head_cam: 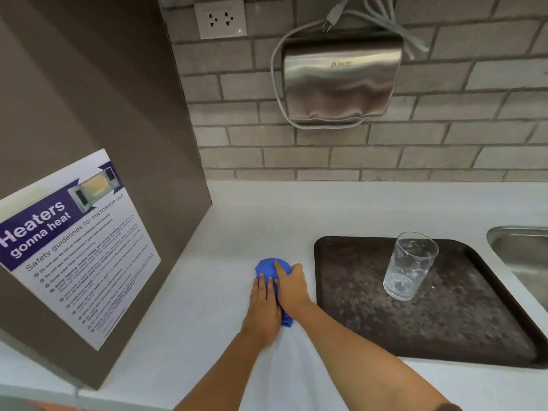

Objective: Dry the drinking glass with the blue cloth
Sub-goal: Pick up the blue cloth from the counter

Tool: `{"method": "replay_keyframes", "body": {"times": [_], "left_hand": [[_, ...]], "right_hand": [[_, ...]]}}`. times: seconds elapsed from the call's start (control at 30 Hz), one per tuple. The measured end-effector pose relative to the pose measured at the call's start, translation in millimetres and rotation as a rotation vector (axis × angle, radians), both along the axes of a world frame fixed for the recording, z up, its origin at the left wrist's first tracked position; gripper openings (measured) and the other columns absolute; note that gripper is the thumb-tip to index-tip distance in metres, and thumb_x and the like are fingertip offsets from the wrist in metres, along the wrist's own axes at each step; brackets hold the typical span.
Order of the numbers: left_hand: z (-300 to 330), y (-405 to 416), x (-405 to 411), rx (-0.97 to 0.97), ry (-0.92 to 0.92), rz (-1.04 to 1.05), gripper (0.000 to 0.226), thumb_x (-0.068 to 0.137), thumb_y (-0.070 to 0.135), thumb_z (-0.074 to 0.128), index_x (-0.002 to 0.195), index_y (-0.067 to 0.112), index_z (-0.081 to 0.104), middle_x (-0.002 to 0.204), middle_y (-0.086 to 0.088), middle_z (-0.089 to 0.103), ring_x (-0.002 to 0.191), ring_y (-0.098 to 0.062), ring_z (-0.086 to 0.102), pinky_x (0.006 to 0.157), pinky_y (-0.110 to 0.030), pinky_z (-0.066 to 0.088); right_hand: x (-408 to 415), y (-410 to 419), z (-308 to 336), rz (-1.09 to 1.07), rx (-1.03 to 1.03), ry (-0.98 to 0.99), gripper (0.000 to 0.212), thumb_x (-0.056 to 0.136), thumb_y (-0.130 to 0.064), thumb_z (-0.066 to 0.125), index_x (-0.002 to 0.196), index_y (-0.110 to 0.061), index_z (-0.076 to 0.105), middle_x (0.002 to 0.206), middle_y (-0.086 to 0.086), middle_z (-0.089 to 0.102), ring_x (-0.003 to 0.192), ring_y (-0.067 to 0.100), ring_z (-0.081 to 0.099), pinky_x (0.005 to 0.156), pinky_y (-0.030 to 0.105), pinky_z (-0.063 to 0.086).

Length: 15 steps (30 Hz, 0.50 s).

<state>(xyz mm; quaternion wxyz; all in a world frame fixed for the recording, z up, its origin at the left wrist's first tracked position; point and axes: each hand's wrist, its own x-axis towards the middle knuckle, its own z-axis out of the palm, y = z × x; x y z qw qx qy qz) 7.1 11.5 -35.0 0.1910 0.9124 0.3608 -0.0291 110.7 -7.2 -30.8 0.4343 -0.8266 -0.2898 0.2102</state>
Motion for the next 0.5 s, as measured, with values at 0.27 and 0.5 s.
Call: {"method": "replay_keyframes", "body": {"times": [0.27,0.5], "left_hand": [[13,-17,0,-0.258,-0.404,0.116,0.053,0.108,0.041,0.021,0.158,0.029,0.009,0.166,-0.002,0.016,0.145,0.001,0.031,0.115,-0.022,0.037],[24,-46,26,-0.130,-0.526,-0.109,0.052,0.098,0.066,0.018,0.147,0.059,0.005,0.154,0.036,0.010,0.118,0.043,0.011,0.106,-0.010,0.020]], "right_hand": [[-7,-16,18,-0.032,0.265,0.284,0.038,0.092,-0.050,0.057,0.088,-0.016,0.040,0.084,0.004,0.047,0.072,0.012,0.050,0.067,0.027,0.049],[8,-72,39,-0.235,0.550,0.330,0.042,0.081,-0.069,0.061,0.083,-0.030,0.047,0.071,-0.017,0.050,0.063,-0.002,0.054,0.062,0.014,0.050]]}}
